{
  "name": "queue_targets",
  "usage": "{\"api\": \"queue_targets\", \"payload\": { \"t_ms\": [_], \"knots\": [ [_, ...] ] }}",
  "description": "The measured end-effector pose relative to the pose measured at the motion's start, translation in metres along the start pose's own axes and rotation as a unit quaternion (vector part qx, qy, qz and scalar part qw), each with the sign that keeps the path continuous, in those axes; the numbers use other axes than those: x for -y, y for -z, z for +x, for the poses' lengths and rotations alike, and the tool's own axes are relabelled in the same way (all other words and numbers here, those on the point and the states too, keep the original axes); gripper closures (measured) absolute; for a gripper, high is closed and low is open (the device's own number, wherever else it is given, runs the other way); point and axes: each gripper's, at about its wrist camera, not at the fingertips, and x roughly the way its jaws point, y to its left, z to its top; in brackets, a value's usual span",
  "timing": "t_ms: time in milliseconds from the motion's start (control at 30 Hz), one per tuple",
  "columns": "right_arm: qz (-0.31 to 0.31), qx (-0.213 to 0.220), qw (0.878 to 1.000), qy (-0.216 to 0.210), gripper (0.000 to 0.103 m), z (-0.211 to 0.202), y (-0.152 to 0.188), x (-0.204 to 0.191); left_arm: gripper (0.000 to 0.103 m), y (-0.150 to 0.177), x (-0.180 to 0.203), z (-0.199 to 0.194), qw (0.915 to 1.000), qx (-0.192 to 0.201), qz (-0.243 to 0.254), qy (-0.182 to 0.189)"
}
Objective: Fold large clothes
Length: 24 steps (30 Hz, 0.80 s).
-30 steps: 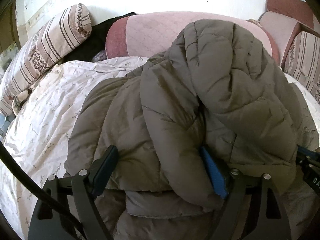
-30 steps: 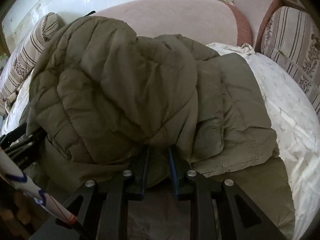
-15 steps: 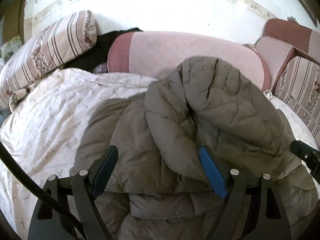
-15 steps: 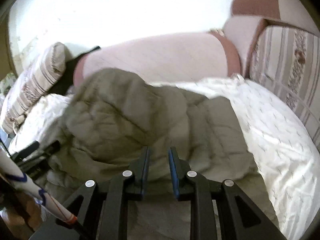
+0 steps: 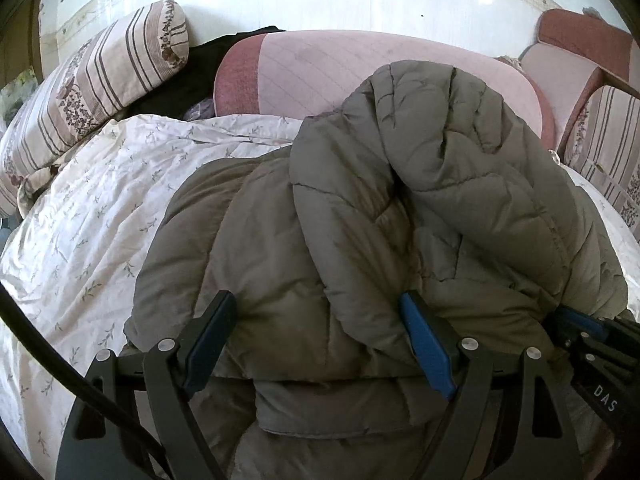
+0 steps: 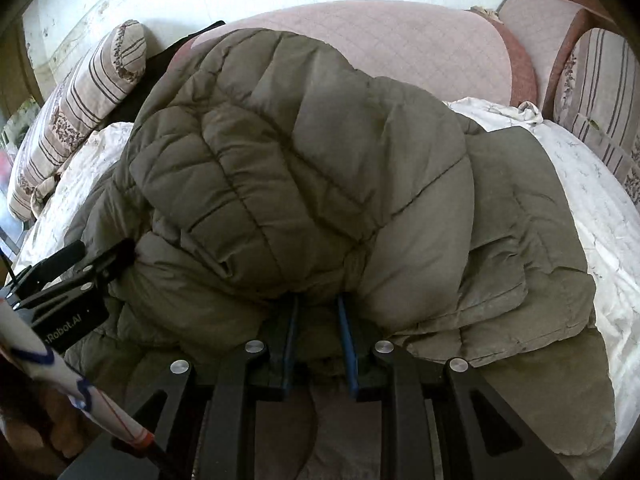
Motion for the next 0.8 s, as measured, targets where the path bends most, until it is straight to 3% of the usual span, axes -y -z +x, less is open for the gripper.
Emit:
{"api": "queue_targets", "payload": {
  "t_ms": [167,233,400,500,633,800],
  "knots": [
    [0.013,0.008,1.0,-0.016,0.081,-0.011,0.0,0.002,0.02,0.0,-0.002,-0.003,0.9999,0.005,-0.007,0.005],
    [0.03,0.035,0.998,-0.043,0.082,-0.03,-0.008,0.011,0.02,-0.002,-0.005,-0.005,0.9998,0.008,-0.014,0.012],
    [0.063,0.098,0.993,-0.026,0.082,-0.055,-0.02,0.032,0.02,-0.006,-0.007,-0.016,0.9989,0.03,-0.028,0.022],
    [0.083,0.083,0.993,-0.02,0.082,-0.046,-0.022,0.042,0.02,-0.006,-0.005,-0.018,0.9987,0.037,-0.025,0.025],
    [0.085,0.033,0.996,-0.002,0.082,-0.019,-0.018,0.042,0.02,-0.002,0.001,-0.011,0.9995,0.022,-0.013,0.018],
    [0.074,0.02,0.997,0.008,0.082,-0.016,-0.015,0.04,0.02,-0.004,0.0,-0.018,0.9991,0.036,-0.014,0.017]
  ]
}}
